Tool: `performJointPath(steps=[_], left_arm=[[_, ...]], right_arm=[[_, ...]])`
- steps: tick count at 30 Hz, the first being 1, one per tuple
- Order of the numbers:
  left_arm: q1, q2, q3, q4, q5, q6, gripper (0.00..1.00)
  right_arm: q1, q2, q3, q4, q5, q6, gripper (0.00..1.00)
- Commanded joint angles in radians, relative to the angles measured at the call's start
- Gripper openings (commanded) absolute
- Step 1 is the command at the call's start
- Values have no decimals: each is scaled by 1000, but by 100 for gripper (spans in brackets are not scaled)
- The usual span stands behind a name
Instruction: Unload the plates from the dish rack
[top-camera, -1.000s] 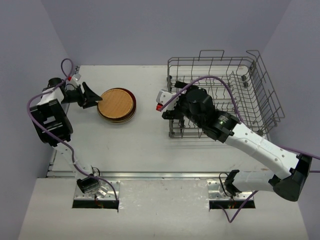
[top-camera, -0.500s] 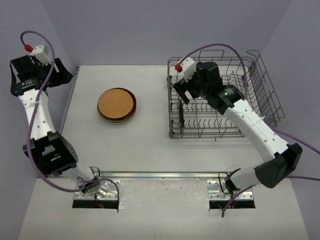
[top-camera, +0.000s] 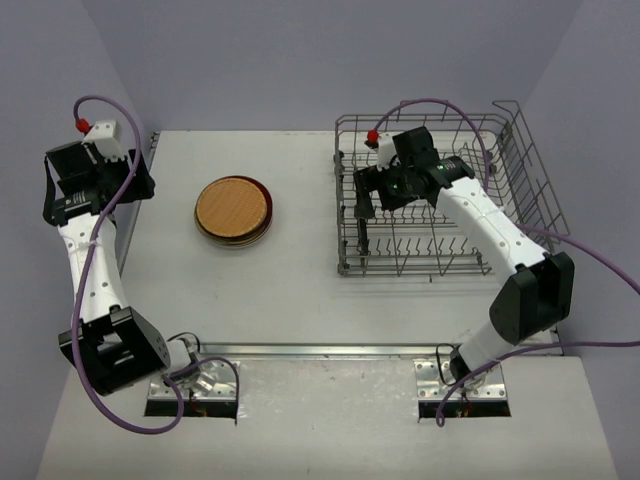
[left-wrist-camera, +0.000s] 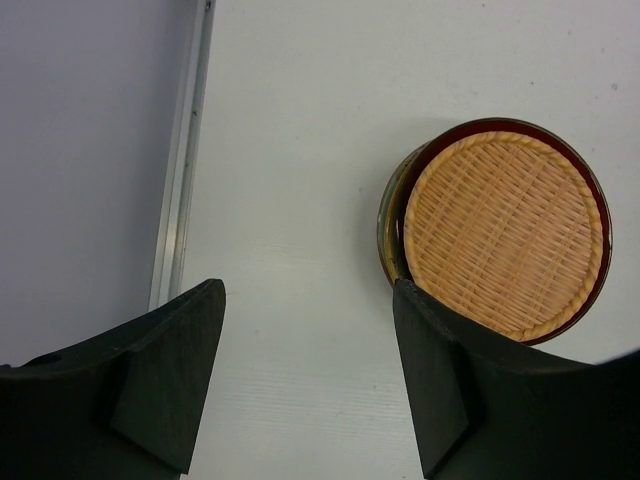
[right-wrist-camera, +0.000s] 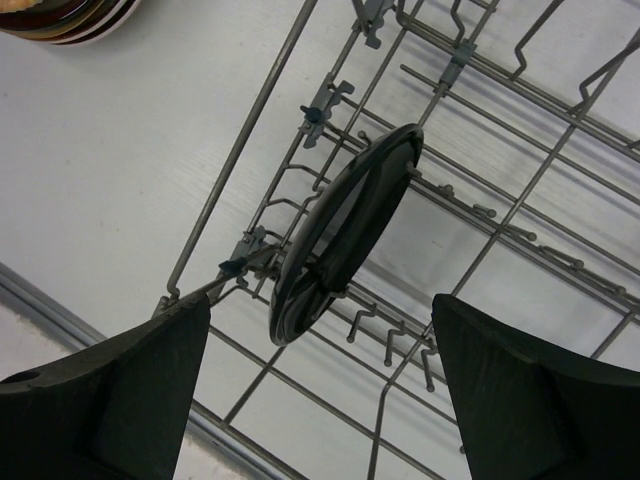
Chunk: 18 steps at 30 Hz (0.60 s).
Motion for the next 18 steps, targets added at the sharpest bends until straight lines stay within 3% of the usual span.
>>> performJointPath(steps=[1,5,11,18], left_arm=[[-4,-34,-7,41,-8,16,66],[-4,-17,11,40,4,-1,66],[-4,2,35,24,3,-10,66],[-5,7,32,25,0,-12,66]], right_arm=[[-8,21,27,12,-84,61,91],[-8,56,11,17,-80,63,87],[-9,148,21,26,-68,61,74],[-8,163,42,15,-93,81,40]])
